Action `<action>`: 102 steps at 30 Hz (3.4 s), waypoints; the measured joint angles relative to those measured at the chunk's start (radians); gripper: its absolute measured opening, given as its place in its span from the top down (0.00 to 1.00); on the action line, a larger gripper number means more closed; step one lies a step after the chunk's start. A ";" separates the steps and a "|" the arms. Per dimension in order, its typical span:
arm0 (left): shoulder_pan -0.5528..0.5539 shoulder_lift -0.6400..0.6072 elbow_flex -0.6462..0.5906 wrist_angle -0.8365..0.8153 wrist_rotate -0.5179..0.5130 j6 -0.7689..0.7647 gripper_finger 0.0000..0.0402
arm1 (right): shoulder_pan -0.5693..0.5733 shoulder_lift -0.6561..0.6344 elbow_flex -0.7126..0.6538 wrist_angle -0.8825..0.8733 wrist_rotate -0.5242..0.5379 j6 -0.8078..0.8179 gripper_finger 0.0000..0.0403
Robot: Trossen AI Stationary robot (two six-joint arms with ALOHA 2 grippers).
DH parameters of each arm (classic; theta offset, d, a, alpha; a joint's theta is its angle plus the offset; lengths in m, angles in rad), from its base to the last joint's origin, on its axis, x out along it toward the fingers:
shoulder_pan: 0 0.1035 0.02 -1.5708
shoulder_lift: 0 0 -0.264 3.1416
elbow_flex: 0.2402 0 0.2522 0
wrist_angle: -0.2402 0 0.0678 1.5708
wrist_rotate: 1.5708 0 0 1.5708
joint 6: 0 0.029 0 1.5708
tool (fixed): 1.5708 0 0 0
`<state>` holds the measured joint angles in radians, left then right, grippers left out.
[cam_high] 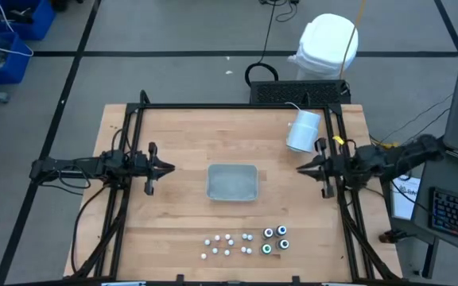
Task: Pick & Place food coloring
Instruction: Put the big black bottle into the gray bin
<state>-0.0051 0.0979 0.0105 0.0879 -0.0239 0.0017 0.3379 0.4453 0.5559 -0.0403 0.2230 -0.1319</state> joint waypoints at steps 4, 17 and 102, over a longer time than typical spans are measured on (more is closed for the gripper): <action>0.000 0.000 0.000 -0.003 -0.041 -0.005 0.90 | 0.192 0.228 0.250 -0.245 0.126 0.051 0.92; 0.000 0.000 0.000 -0.001 -0.065 -0.012 0.90 | 0.784 0.825 0.688 -0.604 0.758 0.476 0.92; 0.000 0.000 0.000 -0.001 -0.196 -0.010 0.90 | 0.721 1.248 0.394 -0.141 0.644 0.877 0.58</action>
<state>-0.0051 0.0978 0.0105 0.0872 -0.2199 -0.0082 1.0592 1.6936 0.9501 -0.1811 0.8665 0.7456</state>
